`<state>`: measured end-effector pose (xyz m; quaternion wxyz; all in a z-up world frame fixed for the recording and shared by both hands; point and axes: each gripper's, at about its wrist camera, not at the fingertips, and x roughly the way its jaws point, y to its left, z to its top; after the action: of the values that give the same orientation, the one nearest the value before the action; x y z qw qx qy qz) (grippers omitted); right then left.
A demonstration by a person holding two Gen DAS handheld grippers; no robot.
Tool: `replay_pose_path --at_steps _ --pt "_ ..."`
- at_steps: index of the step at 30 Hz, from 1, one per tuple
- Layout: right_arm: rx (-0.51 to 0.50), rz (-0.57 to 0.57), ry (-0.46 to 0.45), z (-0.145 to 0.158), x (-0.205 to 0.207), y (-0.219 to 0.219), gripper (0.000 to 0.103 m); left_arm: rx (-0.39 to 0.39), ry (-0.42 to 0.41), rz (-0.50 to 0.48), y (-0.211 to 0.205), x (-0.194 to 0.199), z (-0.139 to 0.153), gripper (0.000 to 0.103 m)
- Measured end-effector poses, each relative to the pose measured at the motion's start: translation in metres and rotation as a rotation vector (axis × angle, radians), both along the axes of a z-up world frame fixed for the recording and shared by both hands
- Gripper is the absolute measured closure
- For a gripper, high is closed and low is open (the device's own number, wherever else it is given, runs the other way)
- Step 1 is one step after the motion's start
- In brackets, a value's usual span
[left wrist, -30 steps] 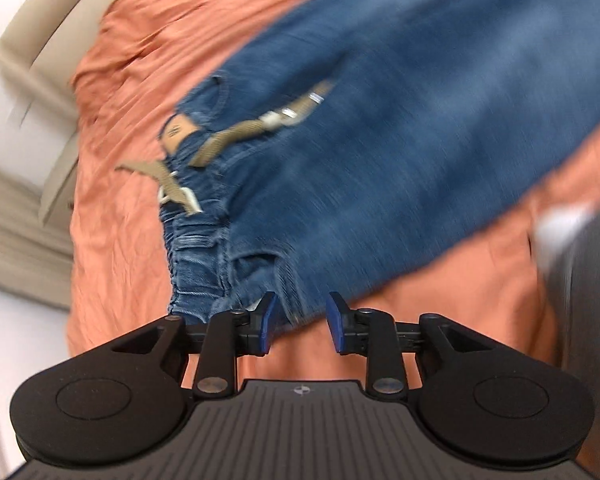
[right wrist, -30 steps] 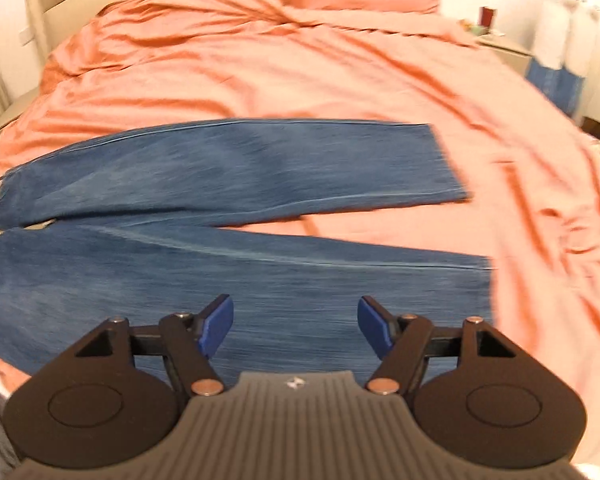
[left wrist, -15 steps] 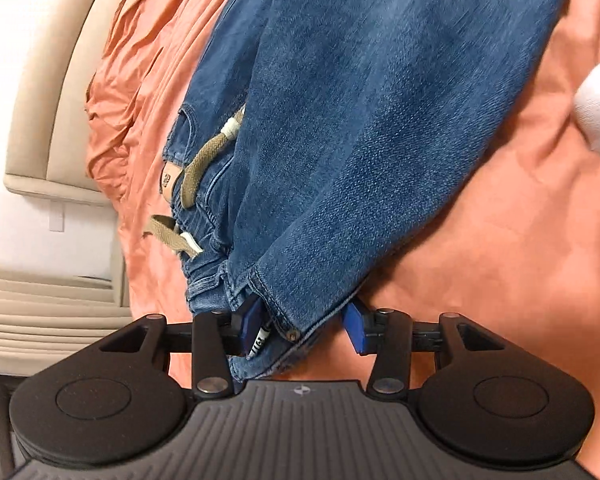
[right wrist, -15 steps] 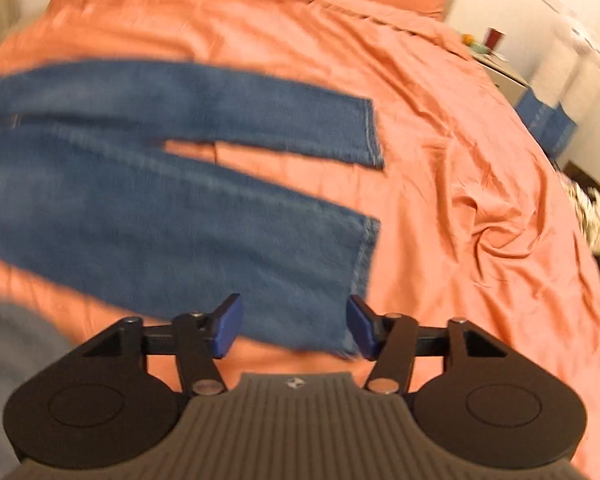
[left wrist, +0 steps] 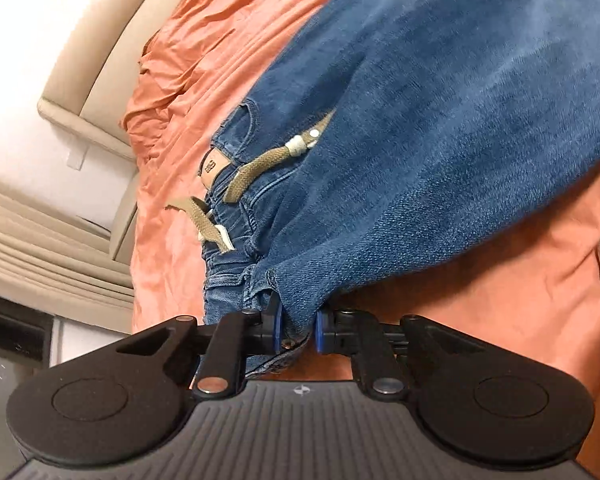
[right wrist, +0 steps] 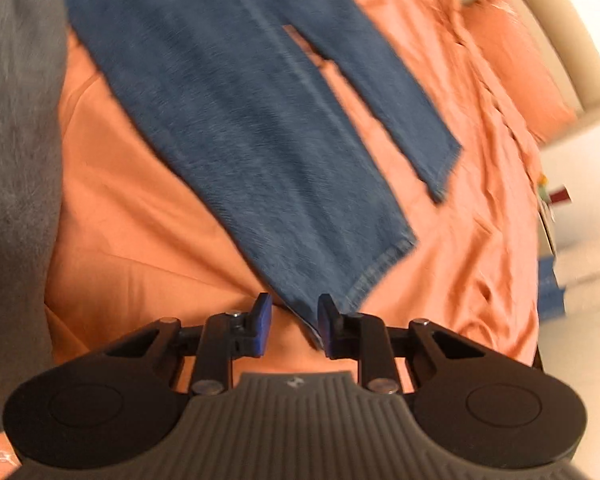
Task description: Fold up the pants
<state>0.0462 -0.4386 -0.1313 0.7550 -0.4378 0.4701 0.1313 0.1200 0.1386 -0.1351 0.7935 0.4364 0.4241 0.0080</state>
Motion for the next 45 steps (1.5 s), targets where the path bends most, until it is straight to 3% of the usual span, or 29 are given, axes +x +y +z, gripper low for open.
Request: replay_pose_path --at_steps 2,3,6,8,10,11,12,15,18,21,26,29,34,38,45 --pt "-0.029 0.032 0.021 -0.009 0.003 0.001 0.082 0.042 0.030 -0.022 -0.004 -0.001 -0.007 0.081" --pt "-0.042 0.049 0.027 -0.014 0.001 0.003 0.082 0.079 0.033 -0.045 -0.006 -0.003 -0.012 0.070" --pt "-0.074 0.074 0.015 -0.023 0.001 0.006 0.082 0.198 0.038 -0.141 -0.010 -0.011 -0.025 0.062" --pt "-0.068 0.070 0.001 -0.025 -0.001 0.006 0.084 0.194 0.055 -0.151 -0.008 -0.009 -0.027 0.058" --pt "-0.065 0.053 -0.014 -0.023 0.000 0.005 0.094 0.195 0.053 -0.153 -0.007 -0.008 -0.028 0.058" --pt "-0.066 0.047 -0.025 -0.024 0.002 0.007 0.097 0.192 0.054 -0.150 -0.007 -0.007 -0.028 0.066" --pt "-0.063 0.035 -0.039 -0.021 0.002 0.006 0.100 0.165 0.059 -0.139 -0.007 -0.007 -0.027 0.080" --pt "-0.022 -0.021 -0.106 -0.005 0.007 0.005 0.103 0.045 0.021 -0.085 -0.002 -0.007 -0.010 0.088" --pt "0.050 -0.098 -0.193 0.024 0.012 -0.001 0.103 -0.094 -0.041 -0.020 0.009 -0.006 0.020 0.091" --pt "0.107 -0.159 -0.303 0.058 0.019 -0.003 0.103 -0.185 -0.124 0.018 0.012 -0.004 0.051 0.093" --pt "0.190 -0.283 -0.418 0.114 0.053 -0.008 0.103 -0.303 -0.209 0.109 0.015 0.028 0.101 0.094" --pt "0.215 -0.353 -0.437 0.129 0.087 -0.011 0.103 -0.346 -0.233 0.167 0.016 0.055 0.121 0.094" --pt "0.201 -0.411 -0.425 0.127 0.139 -0.006 0.103 -0.379 -0.235 0.229 0.016 0.099 0.133 0.094" --pt "0.170 -0.414 -0.397 0.105 0.191 -0.009 0.103 -0.376 -0.222 0.257 0.011 0.138 0.131 0.094" --pt "0.115 -0.414 -0.323 0.053 0.281 -0.010 0.103 -0.321 -0.144 0.289 0.003 0.231 0.094 0.093"
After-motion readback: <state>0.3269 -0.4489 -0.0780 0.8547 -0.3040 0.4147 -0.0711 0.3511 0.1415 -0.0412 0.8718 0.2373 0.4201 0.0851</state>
